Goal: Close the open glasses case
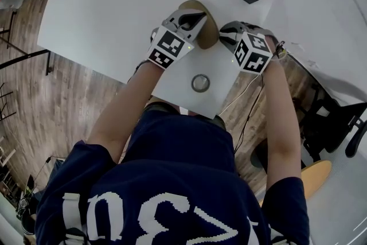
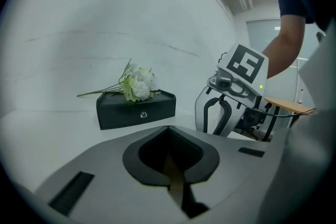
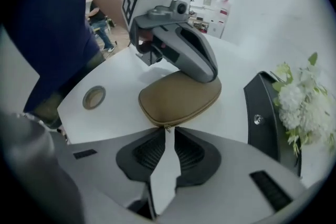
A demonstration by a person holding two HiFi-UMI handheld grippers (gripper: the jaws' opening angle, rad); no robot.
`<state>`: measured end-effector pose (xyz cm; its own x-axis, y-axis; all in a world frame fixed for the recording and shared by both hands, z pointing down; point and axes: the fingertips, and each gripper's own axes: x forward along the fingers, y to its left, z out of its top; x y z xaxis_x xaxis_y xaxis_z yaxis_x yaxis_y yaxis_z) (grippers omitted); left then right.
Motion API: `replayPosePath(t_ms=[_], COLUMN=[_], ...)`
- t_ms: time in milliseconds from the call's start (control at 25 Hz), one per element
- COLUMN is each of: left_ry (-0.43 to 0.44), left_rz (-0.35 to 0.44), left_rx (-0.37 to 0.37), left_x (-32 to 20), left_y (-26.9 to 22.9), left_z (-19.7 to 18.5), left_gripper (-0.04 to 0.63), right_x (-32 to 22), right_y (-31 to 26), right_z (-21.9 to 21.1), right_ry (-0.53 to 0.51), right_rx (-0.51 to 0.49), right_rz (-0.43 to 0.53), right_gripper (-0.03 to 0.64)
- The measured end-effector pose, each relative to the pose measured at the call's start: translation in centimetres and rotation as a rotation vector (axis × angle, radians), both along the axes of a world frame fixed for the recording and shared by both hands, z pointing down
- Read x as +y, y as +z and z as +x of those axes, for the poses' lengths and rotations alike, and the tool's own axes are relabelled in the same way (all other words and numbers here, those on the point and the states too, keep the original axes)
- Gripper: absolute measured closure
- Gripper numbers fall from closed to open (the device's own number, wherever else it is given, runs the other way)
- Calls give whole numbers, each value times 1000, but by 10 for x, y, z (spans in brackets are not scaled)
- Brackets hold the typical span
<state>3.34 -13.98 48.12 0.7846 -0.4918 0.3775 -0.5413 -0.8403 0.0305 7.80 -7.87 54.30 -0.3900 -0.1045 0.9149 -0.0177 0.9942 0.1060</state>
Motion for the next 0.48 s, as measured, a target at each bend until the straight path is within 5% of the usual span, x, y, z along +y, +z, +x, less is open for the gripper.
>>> replayPosePath(t_ms=[160, 320, 480], left_ry=[-10, -13, -113], left_rz=[-19, -66, -76], left_rx=[8, -7, -29], left_x=[-1, 9, 29], left_y=[1, -2, -3], left_z=[-1, -7, -31], left_gripper=[581, 581, 581], right_x=[5, 28, 66], right_y=[2, -1, 1], right_z=[-1, -17, -54], right_ry=[-49, 33, 153], right_rx=[3, -97, -209], right_rz=[-51, -136, -203], right_gripper=[591, 595, 595])
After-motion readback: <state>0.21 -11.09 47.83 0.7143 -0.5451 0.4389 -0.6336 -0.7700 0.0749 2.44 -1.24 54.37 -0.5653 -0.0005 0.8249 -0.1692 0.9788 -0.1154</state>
